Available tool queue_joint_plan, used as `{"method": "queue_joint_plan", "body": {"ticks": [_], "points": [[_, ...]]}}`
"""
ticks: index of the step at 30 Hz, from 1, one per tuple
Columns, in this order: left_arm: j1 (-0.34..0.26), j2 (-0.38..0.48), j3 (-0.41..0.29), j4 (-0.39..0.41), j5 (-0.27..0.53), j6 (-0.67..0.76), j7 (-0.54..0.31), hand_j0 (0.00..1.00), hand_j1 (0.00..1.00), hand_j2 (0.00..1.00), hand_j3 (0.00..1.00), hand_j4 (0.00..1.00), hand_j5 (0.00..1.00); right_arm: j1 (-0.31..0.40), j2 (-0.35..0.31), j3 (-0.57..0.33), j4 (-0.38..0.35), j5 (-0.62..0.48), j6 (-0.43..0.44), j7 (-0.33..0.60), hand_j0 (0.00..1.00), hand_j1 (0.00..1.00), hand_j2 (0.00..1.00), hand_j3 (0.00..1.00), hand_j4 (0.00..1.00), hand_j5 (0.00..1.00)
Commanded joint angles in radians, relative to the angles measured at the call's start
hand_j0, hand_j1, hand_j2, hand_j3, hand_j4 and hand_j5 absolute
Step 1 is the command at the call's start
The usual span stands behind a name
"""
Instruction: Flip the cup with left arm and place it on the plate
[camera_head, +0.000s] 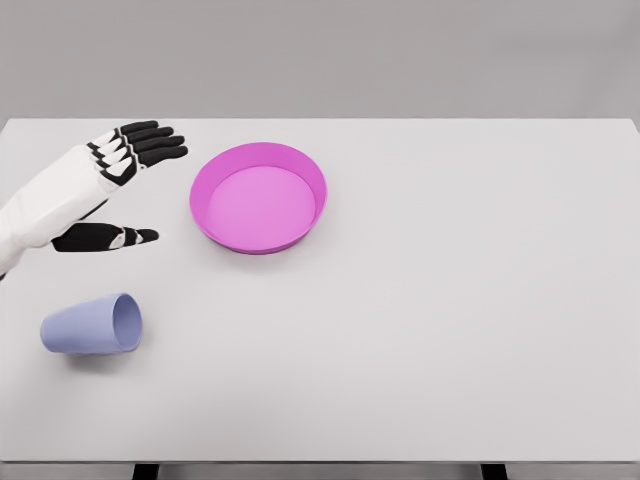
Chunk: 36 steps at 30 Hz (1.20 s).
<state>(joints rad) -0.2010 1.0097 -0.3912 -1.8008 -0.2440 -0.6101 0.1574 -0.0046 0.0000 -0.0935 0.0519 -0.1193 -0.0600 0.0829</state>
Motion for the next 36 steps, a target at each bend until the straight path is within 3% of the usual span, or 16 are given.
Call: {"method": "queue_joint_plan", "body": {"ticks": [1, 31, 35, 36], "points": [[0.000, 0.010, 0.000, 0.000, 0.006, -0.001, 0.001, 1.00, 1.00, 1.00, 1.00, 1.00, 1.00, 0.000, 0.000, 0.003, -0.003, 0.003, -0.003, 0.003, 1.00, 1.00, 1.00, 1.00, 1.00, 1.00], [0.026, 0.155, -0.003, -0.002, 0.011, -0.001, 0.002, 1.00, 1.00, 1.00, 1.00, 1.00, 1.00, 0.000, 0.000, 0.001, 0.002, 0.000, 0.000, 0.003, 1.00, 1.00, 1.00, 1.00, 1.00, 1.00], [0.075, 0.199, -0.012, -0.002, 0.078, -0.001, 0.005, 1.00, 1.00, 1.00, 1.00, 1.00, 1.00, 0.000, 0.000, 0.001, 0.002, 0.000, 0.000, 0.003, 1.00, 1.00, 1.00, 1.00, 1.00, 1.00], [0.077, 0.210, -0.044, -0.002, 0.112, -0.001, 0.005, 1.00, 1.00, 1.00, 1.00, 1.00, 1.00, 0.000, 0.000, 0.001, 0.002, 0.000, 0.000, 0.003, 1.00, 1.00, 1.00, 1.00, 1.00, 1.00]]}}
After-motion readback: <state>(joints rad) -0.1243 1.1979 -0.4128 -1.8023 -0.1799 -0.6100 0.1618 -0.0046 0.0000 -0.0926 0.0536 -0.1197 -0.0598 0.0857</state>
